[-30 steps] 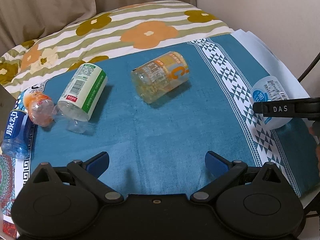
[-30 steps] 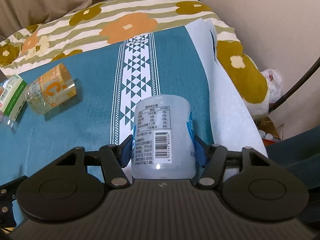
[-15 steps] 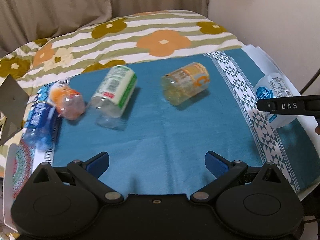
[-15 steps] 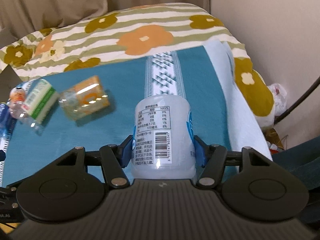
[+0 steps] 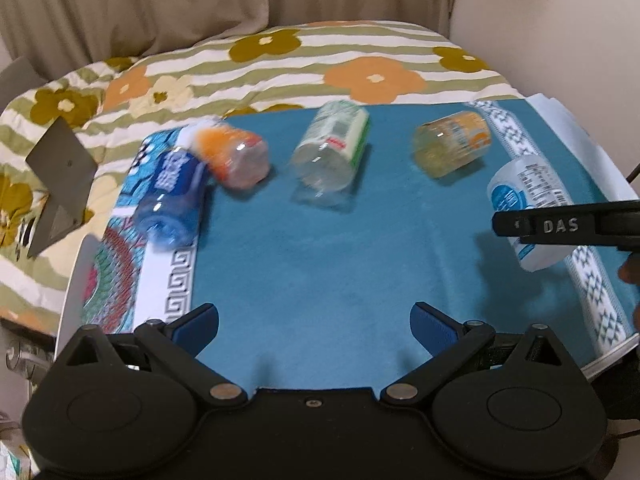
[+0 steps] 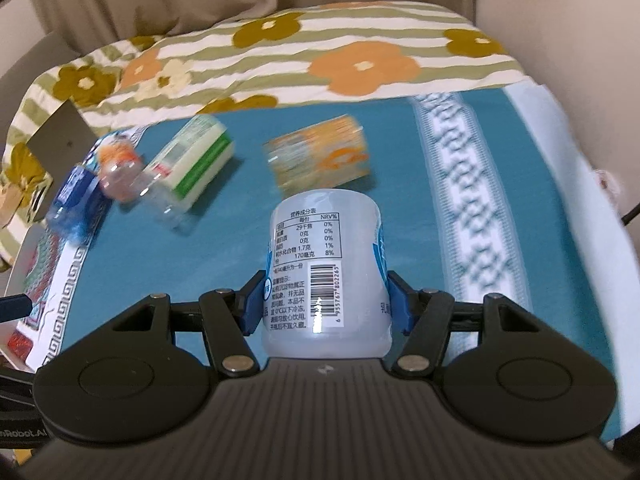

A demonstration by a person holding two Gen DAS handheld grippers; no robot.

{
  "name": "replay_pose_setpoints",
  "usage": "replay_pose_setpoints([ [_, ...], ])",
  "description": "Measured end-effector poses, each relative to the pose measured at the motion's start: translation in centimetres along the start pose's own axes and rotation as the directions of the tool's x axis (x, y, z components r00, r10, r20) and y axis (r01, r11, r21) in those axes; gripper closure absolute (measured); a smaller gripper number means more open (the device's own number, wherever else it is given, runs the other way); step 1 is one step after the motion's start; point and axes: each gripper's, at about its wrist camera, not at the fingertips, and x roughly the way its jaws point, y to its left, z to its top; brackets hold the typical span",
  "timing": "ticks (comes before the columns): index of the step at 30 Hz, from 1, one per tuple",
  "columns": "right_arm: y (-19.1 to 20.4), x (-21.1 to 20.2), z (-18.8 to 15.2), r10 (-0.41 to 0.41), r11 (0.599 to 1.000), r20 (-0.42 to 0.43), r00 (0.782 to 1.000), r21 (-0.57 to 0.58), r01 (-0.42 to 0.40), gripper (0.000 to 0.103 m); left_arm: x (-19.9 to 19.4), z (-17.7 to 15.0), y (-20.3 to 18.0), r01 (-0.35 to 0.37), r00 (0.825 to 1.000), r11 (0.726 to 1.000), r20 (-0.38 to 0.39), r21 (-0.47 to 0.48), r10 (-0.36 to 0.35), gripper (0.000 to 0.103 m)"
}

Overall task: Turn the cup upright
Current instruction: 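Lift the cup with the right gripper and carry it toward the left tool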

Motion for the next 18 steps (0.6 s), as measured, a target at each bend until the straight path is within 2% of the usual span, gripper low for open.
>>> replay_pose_setpoints([
  [8, 5.1, 2.3, -1.8, 0.008, 1.0, -0.036, 0.999, -0.005, -0.009, 0.027, 0.3, -1.8, 3.2, 0.021, 0.999, 1.0, -0.044, -0.021, -0.022, 0.0],
  [18, 6.7, 3.5, -2.3, -0.039, 0.999, -0.036, 0.999, 0.004, 0.039, 0.026, 1.0, -2.2, 4.3, 0.067, 0.996, 0.998, -0.065, -0.015, -0.068, 0.0],
])
